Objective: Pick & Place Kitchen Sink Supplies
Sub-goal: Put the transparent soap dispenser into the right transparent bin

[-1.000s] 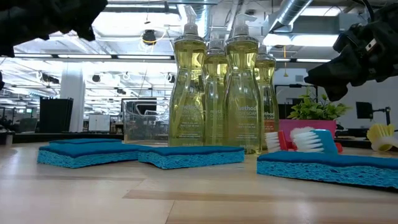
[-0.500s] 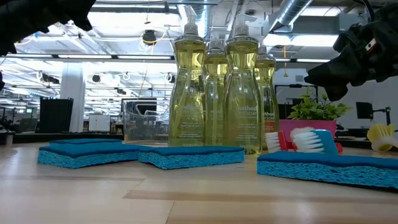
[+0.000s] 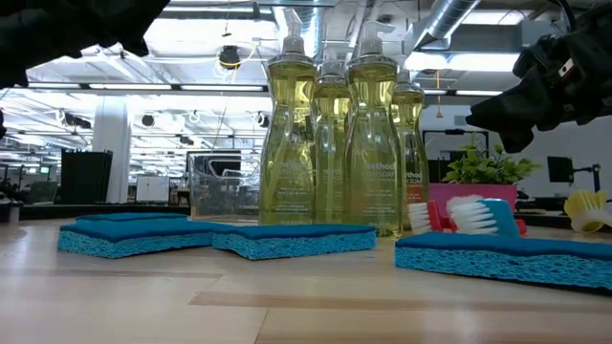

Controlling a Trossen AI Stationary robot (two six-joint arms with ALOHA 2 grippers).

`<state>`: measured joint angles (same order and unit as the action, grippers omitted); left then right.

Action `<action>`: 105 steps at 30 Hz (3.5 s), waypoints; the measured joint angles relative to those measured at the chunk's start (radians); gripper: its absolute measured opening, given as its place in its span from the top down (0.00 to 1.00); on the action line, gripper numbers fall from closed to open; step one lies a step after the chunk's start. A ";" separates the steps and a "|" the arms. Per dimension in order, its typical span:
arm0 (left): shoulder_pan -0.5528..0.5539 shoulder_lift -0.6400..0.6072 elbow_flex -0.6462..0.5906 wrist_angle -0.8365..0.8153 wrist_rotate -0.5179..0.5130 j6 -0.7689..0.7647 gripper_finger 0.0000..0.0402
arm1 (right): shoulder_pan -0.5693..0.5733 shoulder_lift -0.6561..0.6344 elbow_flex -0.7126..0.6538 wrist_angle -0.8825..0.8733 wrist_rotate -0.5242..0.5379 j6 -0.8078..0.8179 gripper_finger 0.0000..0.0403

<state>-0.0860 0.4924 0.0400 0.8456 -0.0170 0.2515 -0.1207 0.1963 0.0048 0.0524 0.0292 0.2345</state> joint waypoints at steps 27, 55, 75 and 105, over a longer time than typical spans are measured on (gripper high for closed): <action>0.007 0.183 0.077 0.000 -0.056 -0.011 0.71 | 0.001 0.001 0.045 0.602 0.001 -0.105 0.75; 0.189 0.264 0.353 -0.683 0.107 -0.184 0.71 | 0.106 0.316 0.370 0.147 0.055 -0.168 0.75; 0.190 0.278 0.357 -0.679 0.087 -0.073 0.71 | 0.107 0.314 0.372 -0.150 0.442 -0.122 0.75; 0.184 0.361 0.357 -0.623 -0.004 0.053 0.71 | 0.153 0.359 0.372 0.016 0.334 -0.237 0.78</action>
<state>0.0976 0.8537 0.3969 0.2224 -0.0208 0.3045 0.0326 0.5550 0.3767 0.0685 0.3630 -0.0025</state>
